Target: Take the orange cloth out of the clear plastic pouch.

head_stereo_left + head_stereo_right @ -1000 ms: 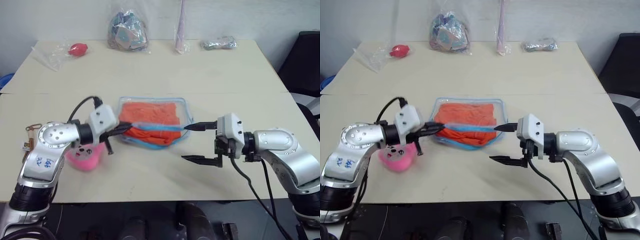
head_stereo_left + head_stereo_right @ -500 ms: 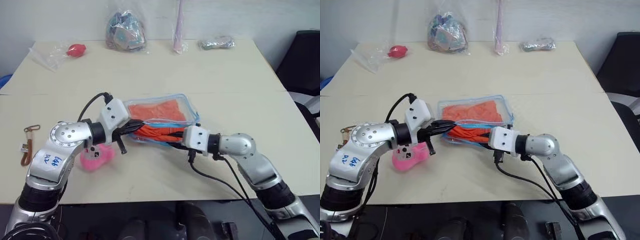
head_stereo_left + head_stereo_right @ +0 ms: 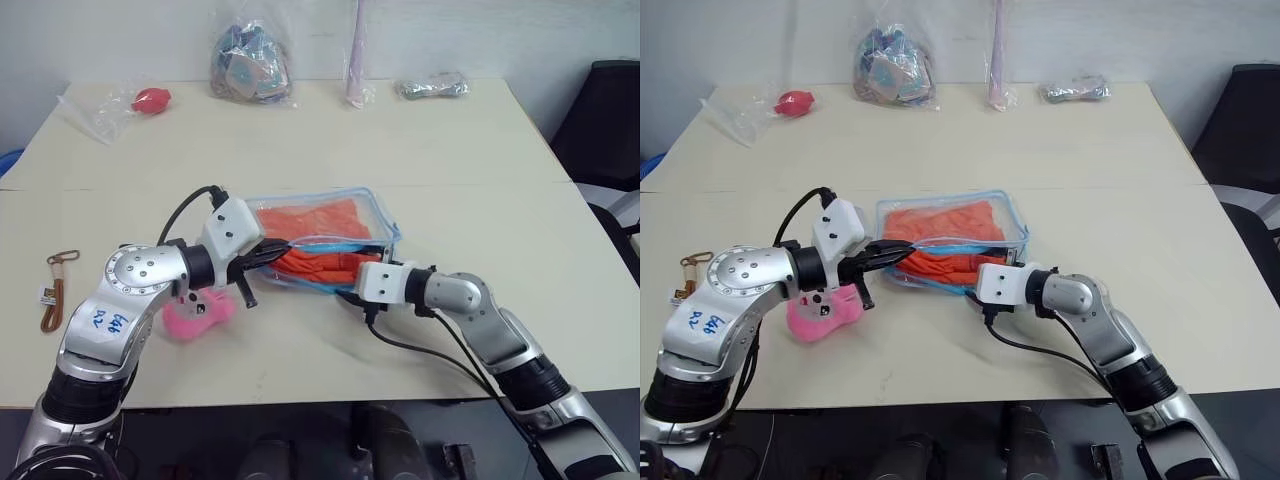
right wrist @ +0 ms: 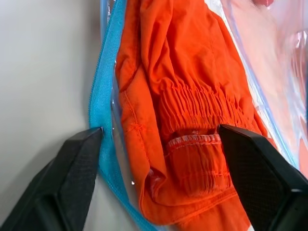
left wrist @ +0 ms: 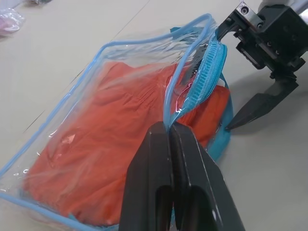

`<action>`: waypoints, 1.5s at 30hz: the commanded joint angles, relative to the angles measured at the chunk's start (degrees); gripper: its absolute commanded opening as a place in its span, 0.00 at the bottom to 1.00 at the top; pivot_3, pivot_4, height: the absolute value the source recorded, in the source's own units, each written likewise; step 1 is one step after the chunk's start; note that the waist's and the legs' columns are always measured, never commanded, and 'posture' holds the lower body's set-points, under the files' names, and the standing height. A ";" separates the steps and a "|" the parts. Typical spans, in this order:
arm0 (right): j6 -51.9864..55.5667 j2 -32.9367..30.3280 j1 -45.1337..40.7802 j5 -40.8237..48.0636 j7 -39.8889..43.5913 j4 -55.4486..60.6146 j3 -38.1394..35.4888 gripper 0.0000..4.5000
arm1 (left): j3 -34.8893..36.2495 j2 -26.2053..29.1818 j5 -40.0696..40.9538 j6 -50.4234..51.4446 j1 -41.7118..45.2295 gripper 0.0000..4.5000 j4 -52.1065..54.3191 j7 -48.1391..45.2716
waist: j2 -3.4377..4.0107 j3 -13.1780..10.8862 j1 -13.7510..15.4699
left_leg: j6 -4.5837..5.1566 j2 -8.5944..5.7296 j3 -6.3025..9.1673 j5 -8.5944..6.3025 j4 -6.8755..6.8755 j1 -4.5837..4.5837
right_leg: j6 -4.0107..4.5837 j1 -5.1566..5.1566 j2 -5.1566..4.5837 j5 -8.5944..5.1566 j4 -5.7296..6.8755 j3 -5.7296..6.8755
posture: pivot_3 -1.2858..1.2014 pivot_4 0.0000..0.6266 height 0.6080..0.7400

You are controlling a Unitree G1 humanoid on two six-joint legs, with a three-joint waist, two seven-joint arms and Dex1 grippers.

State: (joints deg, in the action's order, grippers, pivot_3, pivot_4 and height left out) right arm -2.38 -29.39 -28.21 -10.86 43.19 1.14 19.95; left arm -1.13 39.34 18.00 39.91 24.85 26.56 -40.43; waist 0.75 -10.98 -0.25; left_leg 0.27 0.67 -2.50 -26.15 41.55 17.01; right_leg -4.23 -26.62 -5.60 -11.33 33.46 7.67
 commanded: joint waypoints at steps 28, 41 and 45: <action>-1.68 -0.83 -0.14 0.23 1.29 0.81 -3.09 0.63 | 0.15 -0.27 0.07 -0.82 0.08 0.00 2.48 0.99 | 0.00 0.00 0.07 | 0.00 0.00 0.05 0.00 0.01 0.01 | 0.00 0.00 -0.01 0.00 -0.01 0.03 | 0.52 0.24 1.00; -5.20 -1.35 0.04 -1.44 0.01 -1.40 -3.18 0.70 | 0.12 -0.19 0.29 -0.60 0.55 0.00 2.72 0.86 | 0.00 0.00 0.04 | 0.00 0.01 0.04 0.00 0.01 0.01 | 0.00 0.00 -0.01 0.00 -0.01 0.02 | 0.52 0.24 1.00; -6.20 -2.24 0.04 -1.48 0.64 -0.39 -3.10 0.70 | 0.04 -0.01 0.28 -0.56 0.47 0.00 2.83 0.70 | 0.00 0.00 0.06 | 0.00 0.00 0.05 0.00 0.01 0.01 | 0.00 0.00 -0.02 0.00 -0.01 0.02 | 0.52 0.24 1.00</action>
State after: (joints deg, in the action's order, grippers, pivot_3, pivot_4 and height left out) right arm -7.46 -31.12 -28.00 -12.37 43.69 -1.40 17.75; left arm -1.17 39.05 17.97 40.05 24.79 26.97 -39.65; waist 0.75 -10.98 -0.19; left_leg 0.27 0.68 -2.45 -26.15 41.56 17.02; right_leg -4.23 -26.62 -5.62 -11.33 33.45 7.69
